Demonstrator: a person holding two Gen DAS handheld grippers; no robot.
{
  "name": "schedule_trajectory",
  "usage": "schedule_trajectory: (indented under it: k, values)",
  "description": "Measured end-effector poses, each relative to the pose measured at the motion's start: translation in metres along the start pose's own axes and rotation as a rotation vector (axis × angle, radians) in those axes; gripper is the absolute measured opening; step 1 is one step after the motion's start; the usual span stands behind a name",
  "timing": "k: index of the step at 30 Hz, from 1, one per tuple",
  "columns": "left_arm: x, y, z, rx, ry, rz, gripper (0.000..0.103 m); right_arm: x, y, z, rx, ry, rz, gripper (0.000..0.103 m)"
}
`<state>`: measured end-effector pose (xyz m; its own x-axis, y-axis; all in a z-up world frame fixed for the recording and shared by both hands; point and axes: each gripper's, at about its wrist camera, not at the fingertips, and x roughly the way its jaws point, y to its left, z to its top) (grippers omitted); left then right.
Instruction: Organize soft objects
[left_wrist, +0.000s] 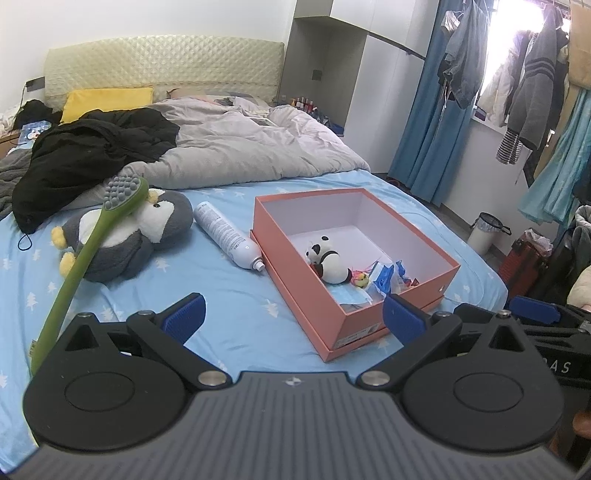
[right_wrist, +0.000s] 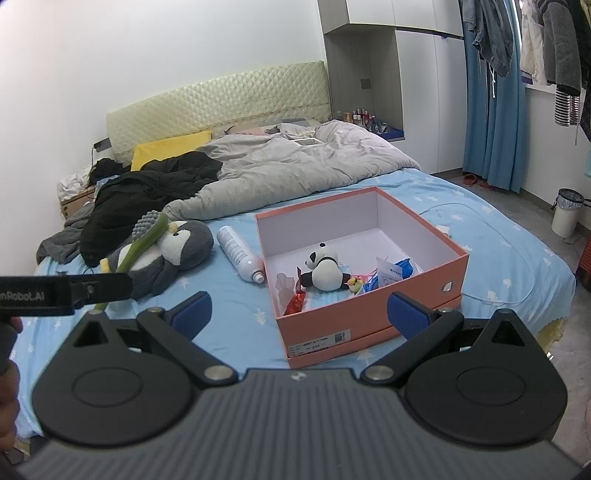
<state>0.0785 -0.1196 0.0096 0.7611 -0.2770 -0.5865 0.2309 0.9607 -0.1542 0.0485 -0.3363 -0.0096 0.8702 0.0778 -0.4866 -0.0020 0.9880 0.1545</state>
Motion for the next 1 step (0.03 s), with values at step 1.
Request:
schedule_trajectory:
  k: [1]
  values:
    - [0.0002,0.0000,0.0001,0.001,0.000,0.000,0.103,0.0000,-0.0001,0.0001,0.000,0.002,0.001,0.103]
